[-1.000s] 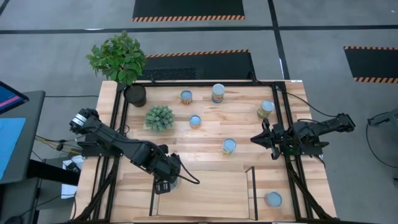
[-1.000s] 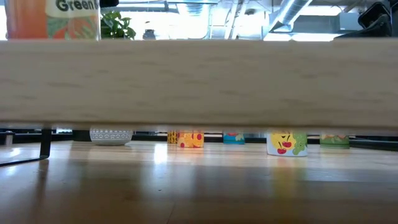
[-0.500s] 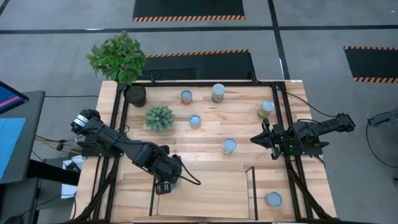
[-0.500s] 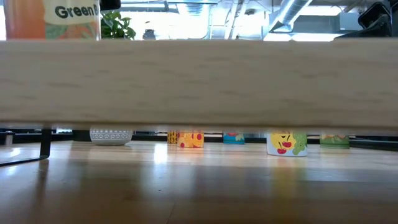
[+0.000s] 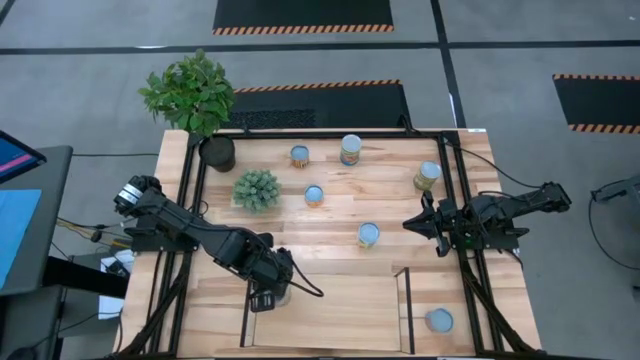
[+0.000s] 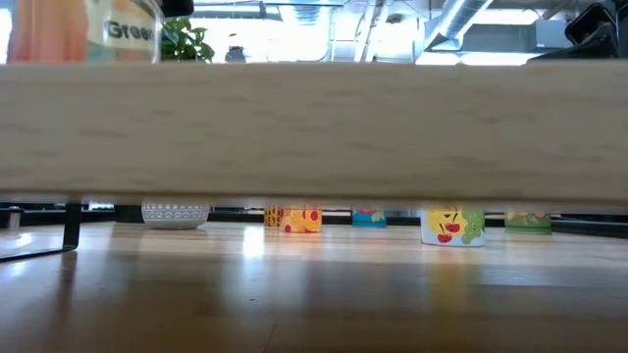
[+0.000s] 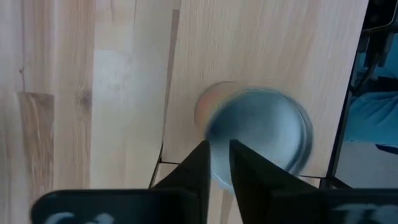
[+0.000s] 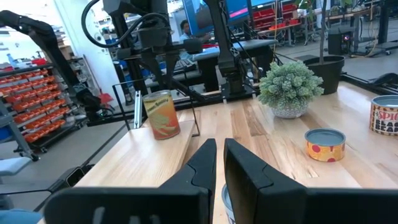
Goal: Pick and place cans onto a shelf
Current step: Put the canned green beans on the shelf, then put the canned tomatoes on the shelf
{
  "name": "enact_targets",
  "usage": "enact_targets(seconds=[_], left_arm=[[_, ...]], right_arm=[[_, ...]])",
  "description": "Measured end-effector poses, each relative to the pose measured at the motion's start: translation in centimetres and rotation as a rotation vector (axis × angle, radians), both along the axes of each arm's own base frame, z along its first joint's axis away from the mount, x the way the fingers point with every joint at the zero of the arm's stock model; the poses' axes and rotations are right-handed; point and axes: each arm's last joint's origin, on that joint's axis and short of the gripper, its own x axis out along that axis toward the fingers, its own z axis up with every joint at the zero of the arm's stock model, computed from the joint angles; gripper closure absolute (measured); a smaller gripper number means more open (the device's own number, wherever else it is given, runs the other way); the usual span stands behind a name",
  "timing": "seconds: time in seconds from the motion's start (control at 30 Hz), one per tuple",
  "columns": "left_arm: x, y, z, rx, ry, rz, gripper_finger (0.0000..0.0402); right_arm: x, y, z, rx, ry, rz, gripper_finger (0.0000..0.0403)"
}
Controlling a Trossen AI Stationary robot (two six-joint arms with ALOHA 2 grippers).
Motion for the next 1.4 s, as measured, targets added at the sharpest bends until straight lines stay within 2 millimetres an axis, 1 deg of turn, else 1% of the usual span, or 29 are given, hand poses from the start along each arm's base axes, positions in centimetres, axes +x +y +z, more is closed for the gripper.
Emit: enact_targets(seconds=[0.1,0.2,0.27,0.37,0.5,0.6,0.67,0.7,0.77,0.8,0.83,0.93,1.03,1.13,1.17,1.27,1.33,1.4], left_arm=[[0.1,0.3,0.0,0.002,0.003,0.004,0.0332],[0.3,0.8,0.1,0.011,0.006,-0.005,0.0323],[0.4,1.3,0.9,0.022,0.005,-0.026,0.0322],[0.8,2.3,2.7,0.062,-0.038,-0.073,0.0322],[1.2,3.8,5.6,0.231,-0.143,-0.131,0.0322],[0.9,4.5,7.0,0.431,-0.172,-0.174,0.0322],[0.4,5.0,7.5,0.573,-0.142,-0.211,0.0322],[0.0,5.3,7.6,0.637,-0.112,-0.231,0.0322],[-0.9,5.9,7.6,0.712,-0.034,-0.272,0.0322],[-1.4,6.3,7.5,0.726,0.0,-0.271,0.0322],[-1.6,6.7,7.5,0.726,-0.001,-0.252,0.0322],[-3.2,8.3,7.6,0.697,-0.01,-0.217,0.0322],[-5.8,10.1,7.2,0.673,-0.011,-0.092,0.0322],[-9.1,11.5,6.2,0.629,-0.074,0.063,0.0322],[-10.0,11.7,5.7,0.61,-0.11,0.102,0.0322],[-12.2,12.2,4.2,0.544,-0.257,0.182,0.0322],[-13.2,12.3,3.3,0.506,-0.357,0.212,0.0322],[-13.9,12.5,2.4,0.478,-0.43,0.234,0.0322]], right_arm=[[0.0,0.0,0.0,0.0,0.0,0.0,0.0344],[0.0,0.0,0.0,0.0,0.0,0.0,0.0344],[0.0,0.0,0.0,0.0,0.0,0.0,0.0344],[0.0,0.0,0.0,0.001,-0.004,-0.002,0.0344],[0.0,0.0,0.4,0.007,-0.052,-0.005,0.0344],[-0.2,-0.1,1.8,-0.013,-0.198,-0.014,0.0344],[-0.5,-0.2,2.9,-0.055,-0.313,-0.031,0.0344],[-0.6,-0.2,3.3,-0.087,-0.357,-0.042,0.0344],[-0.9,-0.3,4.1,-0.17,-0.44,-0.089,0.0344],[-1.1,-0.4,4.3,-0.212,-0.466,-0.124,0.0344],[-1.2,-0.5,4.5,-0.25,-0.48,-0.171,0.0344],[-1.3,-0.9,4.8,-0.336,-0.46,-0.316,0.0344],[-1.4,-1.2,5.4,-0.369,-0.428,-0.377,0.0344],[-1.4,-1.5,6.7,-0.387,-0.385,-0.408,0.0344],[-1.5,-1.6,7.5,-0.392,-0.37,-0.428,0.0344],[-1.6,-2.1,10.7,-0.408,-0.314,-0.494,0.0344],[-1.1,-2.3,12.9,-0.431,-0.245,-0.534,0.0344],[-0.4,-2.7,15.5,-0.445,-0.182,-0.589,0.0344]])
